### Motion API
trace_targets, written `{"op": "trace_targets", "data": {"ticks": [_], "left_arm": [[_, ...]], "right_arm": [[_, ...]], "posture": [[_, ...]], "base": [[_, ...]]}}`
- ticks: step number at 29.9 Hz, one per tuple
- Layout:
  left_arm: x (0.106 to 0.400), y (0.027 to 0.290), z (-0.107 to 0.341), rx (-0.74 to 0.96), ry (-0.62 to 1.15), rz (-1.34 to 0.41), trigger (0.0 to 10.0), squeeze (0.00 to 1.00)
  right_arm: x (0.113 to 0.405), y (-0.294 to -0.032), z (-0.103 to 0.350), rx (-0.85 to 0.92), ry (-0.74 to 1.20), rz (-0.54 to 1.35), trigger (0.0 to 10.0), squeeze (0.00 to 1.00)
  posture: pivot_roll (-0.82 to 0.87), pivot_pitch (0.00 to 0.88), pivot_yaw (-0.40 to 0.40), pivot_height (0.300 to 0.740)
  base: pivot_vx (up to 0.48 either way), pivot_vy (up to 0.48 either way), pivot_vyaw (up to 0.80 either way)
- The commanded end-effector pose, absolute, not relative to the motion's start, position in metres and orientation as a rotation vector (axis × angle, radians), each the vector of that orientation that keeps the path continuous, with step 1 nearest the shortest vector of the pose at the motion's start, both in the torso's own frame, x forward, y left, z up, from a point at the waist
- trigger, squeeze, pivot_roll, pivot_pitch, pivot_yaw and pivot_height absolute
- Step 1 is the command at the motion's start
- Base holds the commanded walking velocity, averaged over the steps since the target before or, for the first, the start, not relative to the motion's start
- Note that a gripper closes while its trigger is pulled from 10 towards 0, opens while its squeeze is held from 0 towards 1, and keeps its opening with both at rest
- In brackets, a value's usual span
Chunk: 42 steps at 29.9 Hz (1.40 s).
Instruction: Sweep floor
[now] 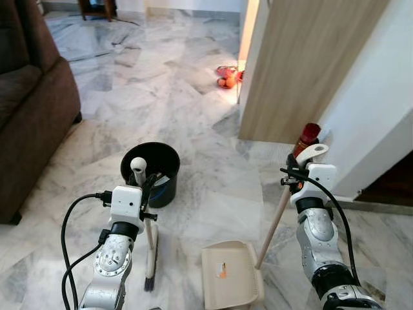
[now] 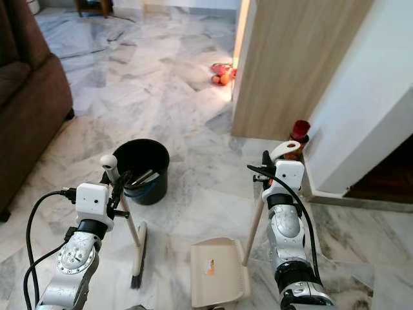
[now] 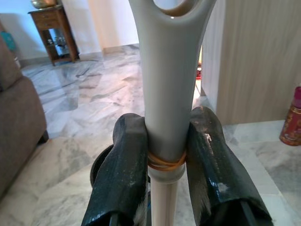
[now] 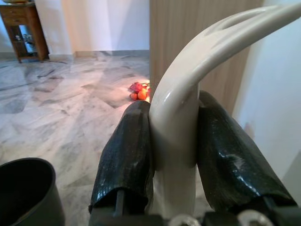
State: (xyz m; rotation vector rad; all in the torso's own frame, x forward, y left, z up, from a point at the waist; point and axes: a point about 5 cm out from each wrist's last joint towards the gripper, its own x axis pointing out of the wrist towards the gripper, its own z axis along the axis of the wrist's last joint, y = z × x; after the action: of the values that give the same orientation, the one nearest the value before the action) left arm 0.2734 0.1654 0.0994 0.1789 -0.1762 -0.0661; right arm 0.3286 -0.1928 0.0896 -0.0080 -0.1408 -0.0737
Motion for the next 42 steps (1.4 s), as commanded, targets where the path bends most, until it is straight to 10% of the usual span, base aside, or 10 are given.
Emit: {"op": "trace_targets", "data": {"ticks": [1, 42], "left_arm": [[0.2732, 0.1638, 0.1025, 0.205, -0.192, -0.068, 10.0, 0.0], [0.2733, 0.1632, 0.1022, 0.202, -0.192, -0.066, 10.0, 0.0]], "right_arm": [[0.3301, -0.1954, 0.0924, -0.012, -0.148, -0.082, 10.0, 0.0], [0.3315, -0.192, 0.0932, -0.011, -0.149, -0.075, 10.0, 0.0]], "posture": [[0.02, 0.092, -0.052, 0.74], [0.02, 0.086, -0.052, 0.74]], "base": [[0.0, -0.311, 0.0], [0.0, -0.006, -0.72]]}}
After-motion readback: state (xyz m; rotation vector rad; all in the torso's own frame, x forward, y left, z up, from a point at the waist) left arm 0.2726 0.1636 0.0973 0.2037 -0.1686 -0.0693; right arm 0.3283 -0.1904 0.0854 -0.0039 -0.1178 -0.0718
